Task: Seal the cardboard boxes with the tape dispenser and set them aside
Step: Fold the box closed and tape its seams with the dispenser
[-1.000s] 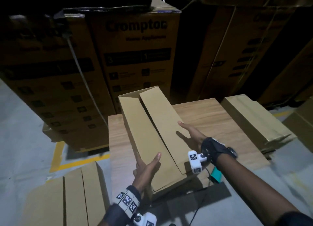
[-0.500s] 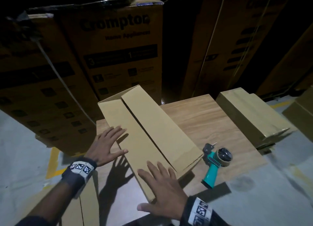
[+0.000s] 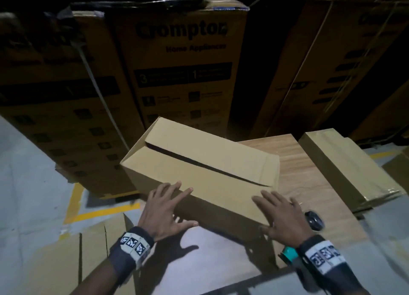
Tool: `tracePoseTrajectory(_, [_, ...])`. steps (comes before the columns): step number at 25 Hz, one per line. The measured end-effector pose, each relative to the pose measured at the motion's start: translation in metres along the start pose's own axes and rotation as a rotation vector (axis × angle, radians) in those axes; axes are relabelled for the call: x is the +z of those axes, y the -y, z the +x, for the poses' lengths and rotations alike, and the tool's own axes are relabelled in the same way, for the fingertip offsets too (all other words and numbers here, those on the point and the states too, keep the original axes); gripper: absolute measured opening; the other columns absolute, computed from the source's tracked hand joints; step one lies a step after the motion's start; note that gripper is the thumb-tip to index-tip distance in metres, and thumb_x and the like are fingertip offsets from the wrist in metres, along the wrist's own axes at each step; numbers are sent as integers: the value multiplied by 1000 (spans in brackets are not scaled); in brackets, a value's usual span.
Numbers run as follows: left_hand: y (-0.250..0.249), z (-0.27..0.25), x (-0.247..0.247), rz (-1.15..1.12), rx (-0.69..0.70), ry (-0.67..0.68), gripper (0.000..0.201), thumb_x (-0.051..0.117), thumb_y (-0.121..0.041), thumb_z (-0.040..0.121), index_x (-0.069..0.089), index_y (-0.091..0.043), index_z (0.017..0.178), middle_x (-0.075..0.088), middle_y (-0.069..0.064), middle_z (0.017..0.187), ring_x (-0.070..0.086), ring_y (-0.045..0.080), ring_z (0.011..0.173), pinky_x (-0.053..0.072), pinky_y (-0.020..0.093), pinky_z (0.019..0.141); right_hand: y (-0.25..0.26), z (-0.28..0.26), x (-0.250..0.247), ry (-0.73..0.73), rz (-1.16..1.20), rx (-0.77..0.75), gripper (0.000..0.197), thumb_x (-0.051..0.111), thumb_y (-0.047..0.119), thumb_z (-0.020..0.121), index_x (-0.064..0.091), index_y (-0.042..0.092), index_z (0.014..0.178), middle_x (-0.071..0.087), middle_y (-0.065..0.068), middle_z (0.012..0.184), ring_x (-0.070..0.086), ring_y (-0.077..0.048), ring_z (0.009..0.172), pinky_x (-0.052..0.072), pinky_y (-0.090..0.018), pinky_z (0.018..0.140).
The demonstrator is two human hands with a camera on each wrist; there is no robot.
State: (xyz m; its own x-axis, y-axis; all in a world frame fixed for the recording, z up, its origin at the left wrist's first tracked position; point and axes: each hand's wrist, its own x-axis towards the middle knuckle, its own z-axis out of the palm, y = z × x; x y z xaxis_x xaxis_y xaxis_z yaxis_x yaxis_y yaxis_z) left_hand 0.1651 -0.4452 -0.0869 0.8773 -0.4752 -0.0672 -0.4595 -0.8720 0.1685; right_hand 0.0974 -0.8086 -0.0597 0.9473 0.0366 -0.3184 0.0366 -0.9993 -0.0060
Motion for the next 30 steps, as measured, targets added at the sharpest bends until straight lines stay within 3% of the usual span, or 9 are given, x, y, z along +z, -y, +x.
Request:
tracePoseTrajectory(5, [-41, -7, 4, -95, 110, 67, 90, 32, -99, 75, 29, -54, 154, 36, -12, 159, 30, 17, 136, 39, 49, 111, -36, 38, -20, 67, -92, 132, 102, 77, 37, 81, 10, 46, 158, 13, 9, 169, 15, -23, 155, 19, -59, 122])
tracePoseTrajectory(9, [-35, 0, -6, -221, 173, 114, 73, 45, -82, 86, 31, -52, 151, 35, -16, 156, 32, 7, 135, 38, 38, 112, 1, 60, -31, 165, 13, 7, 101, 76, 55, 81, 12, 44, 158, 19, 2, 167, 24, -26, 151, 23, -59, 120])
tracePoseTrajectory(11, [-15, 9, -18, -238, 125, 59, 64, 46, -74, 92, 37, -48, 149, 42, -14, 153, 36, 6, 134, 37, 39, 114, 31, 75, -33, 198, 69, -125, 101, 72, 67, 79, 12, 47, 157, 13, 1, 170, 20, -26, 153, 19, -59, 122])
tracePoseTrajectory(15, [54, 38, -42, -80, -53, 87, 82, 46, -85, 82, 42, -40, 150, 43, -5, 155, 41, 17, 137, 36, 47, 113, 66, 109, -42, 315, 69, -173, 120, 75, 78, 67, 8, 41, 160, 4, -1, 171, 11, -31, 156, 17, -60, 123])
tracePoseTrajectory(18, [96, 52, -51, -29, -181, 160, 90, 56, -88, 74, 45, -39, 148, 41, -1, 156, 43, 26, 138, 34, 56, 113, 76, 122, -59, 345, 100, -153, 125, 77, 81, 60, 16, 36, 159, 26, -4, 163, 32, -33, 145, 33, -56, 116])
tracePoseTrajectory(21, [107, 61, -54, -19, -206, 160, 84, 55, -85, 79, 47, -36, 147, 47, 0, 150, 46, 25, 135, 30, 58, 113, 85, 119, -72, 228, 47, -121, 123, 83, 77, 57, 25, 32, 156, 39, -3, 145, 41, -30, 131, 37, -51, 109])
tracePoseTrajectory(24, [113, 65, -63, -72, -186, 90, 98, 31, -96, 76, 47, -31, 147, 53, 2, 144, 52, 24, 129, 41, 55, 108, 90, 112, -74, 35, 17, -124, 130, 86, 77, 49, 25, 30, 153, 36, -5, 140, 39, -28, 130, 25, -55, 118])
tracePoseTrajectory(26, [120, 67, -69, -328, -196, -19, 96, 30, -95, 78, 52, -27, 143, 57, 5, 141, 55, 25, 123, 46, 48, 102, 88, 106, -70, -121, -2, -130, 127, 85, 78, 48, 27, 29, 150, 37, -5, 138, 42, -26, 127, 22, -55, 121])
tracePoseTrajectory(30, [142, 77, -74, -1144, -400, -178, 51, 38, -62, 104, 69, -27, 123, 64, 18, 133, 59, 38, 124, 44, 50, 104, 76, 89, -61, -425, -104, -172, 116, 82, 81, 49, 39, 25, 141, 48, -7, 132, 55, -27, 115, 35, -56, 112])
